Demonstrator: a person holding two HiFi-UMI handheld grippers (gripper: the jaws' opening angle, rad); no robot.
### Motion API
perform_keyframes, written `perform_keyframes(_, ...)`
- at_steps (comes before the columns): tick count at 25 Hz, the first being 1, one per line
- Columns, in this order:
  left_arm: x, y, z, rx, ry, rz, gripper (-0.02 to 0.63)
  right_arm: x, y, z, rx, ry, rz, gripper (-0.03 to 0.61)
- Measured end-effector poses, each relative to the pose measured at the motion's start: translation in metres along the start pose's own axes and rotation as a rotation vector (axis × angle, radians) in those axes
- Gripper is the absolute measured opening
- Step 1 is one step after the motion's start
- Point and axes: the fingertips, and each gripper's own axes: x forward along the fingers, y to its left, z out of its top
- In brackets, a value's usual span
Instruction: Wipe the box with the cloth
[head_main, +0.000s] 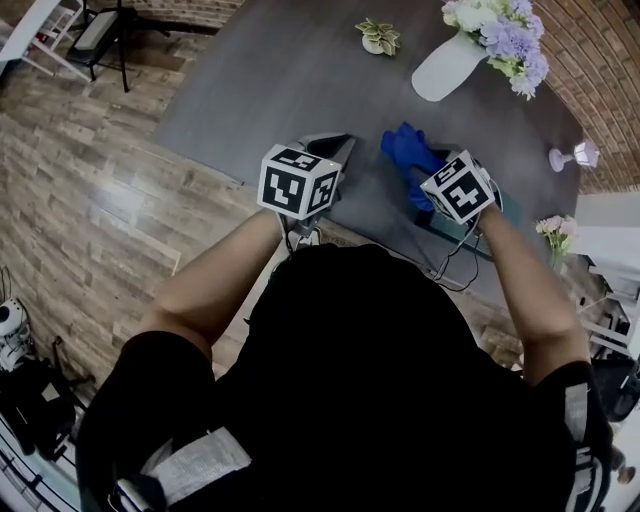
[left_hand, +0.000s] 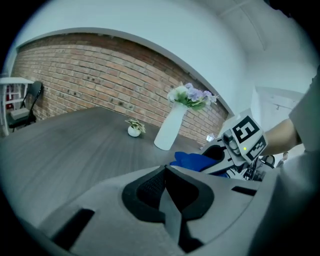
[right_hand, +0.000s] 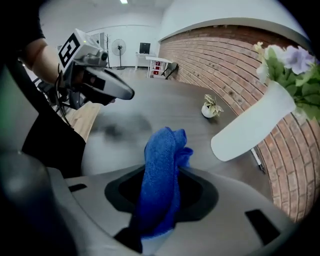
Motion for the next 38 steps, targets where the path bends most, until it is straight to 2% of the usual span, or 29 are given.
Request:
perform_keyframes(9,-0.022,0.010,-0.011,-0.064,-0.023,0.137,0.009,0.018,-0.053,0.013,0.007,-0.001,-0.022,0.146)
perform_keyframes(20,-0.039,-0.008,-0.041,-0.135,-0.013,0.259,0.009,0.028,-0.094,-0.004,0.043,-0.052,-0.037,0.146)
perform_keyframes(26,-0.034,-0.025,-0.045,-0.130,-0.010,0.280,0.009,0.028,-0.116,-0.011,0.056,-0.083,-0.083,0.146)
perform_keyframes(31,-0.030,-0.034,-0.047,-0.118,0.007,0.280,0.009,0.028,-0.131,-0.049,0.034,0.002,-0.150,0.146)
perform_keyframes(35,-0.020,-0.044,-0.048,-0.099,0.033,0.255,0.009,0.020,-0.138,-0.087,0.143,0.003,-0.129,0.146)
perform_keyframes(38,-0.005,-0.053,-0.046,-0.076,0.057,0.219,0.009,0.008,-0.148,-0.115,0.194,0.017,-0.147,0.146)
